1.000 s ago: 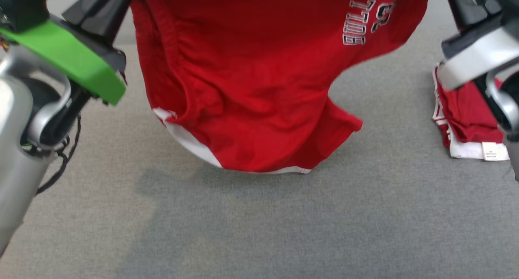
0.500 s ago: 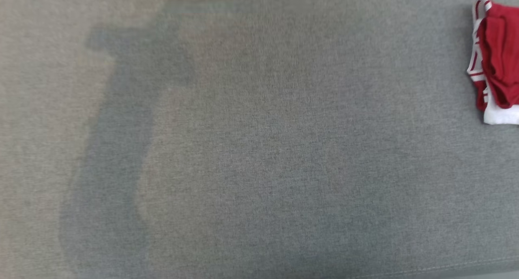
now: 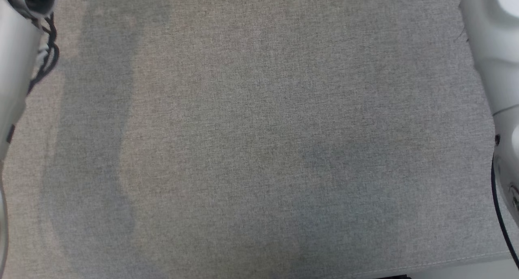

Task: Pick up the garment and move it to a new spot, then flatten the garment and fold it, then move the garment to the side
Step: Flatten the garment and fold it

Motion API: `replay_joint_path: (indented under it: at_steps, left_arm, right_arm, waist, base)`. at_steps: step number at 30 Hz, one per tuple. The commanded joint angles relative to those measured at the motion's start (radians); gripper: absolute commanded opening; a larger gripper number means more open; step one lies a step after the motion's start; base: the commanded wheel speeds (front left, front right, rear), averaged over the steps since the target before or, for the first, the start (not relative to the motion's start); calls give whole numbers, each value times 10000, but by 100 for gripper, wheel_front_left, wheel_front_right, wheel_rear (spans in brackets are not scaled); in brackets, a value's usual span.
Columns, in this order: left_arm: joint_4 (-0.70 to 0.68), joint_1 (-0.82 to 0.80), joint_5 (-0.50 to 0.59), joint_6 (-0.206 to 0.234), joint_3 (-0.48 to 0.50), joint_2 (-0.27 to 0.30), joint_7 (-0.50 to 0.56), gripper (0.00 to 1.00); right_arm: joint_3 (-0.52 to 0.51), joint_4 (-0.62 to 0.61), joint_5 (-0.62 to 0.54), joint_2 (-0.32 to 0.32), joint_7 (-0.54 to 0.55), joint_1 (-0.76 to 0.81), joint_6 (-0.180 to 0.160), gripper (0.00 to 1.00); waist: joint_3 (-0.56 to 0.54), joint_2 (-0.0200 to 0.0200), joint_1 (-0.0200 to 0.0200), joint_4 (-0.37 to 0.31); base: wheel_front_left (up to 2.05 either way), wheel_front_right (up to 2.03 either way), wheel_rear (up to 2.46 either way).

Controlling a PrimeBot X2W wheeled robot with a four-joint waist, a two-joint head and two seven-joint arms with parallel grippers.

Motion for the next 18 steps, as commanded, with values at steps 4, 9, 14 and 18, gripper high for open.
replay_joint_path:
  at_steps: [4,9,14,18]
  left_arm:
    - [-750,1439,-220,24,-257,296,-74,0]
    - [-1608,2947,214,24,-832,672,-77,0]
    - [-2305,4260,456,23,-1464,994,-78,0]
    - [-2651,5011,855,23,-2353,1306,-78,0]
  right_arm:
    - [646,332,376,-151,-76,1182,-14,0]
    - [1479,73,1015,-455,-81,2477,-14,0]
    - [2595,30,1795,-917,-84,3448,-14,0]
    - [3659,91,2595,-1259,-76,4001,-16,0]
  waist:
    - [-557,0,-3,227]
    - [-1294,0,-3,311]
    - [-2209,0,-3,392]
    - [-2863,0,-3,390]
  base:
    - [0,0,0]
    - [0,0,0]
    - [0,0,0]
    - [0,0,0]
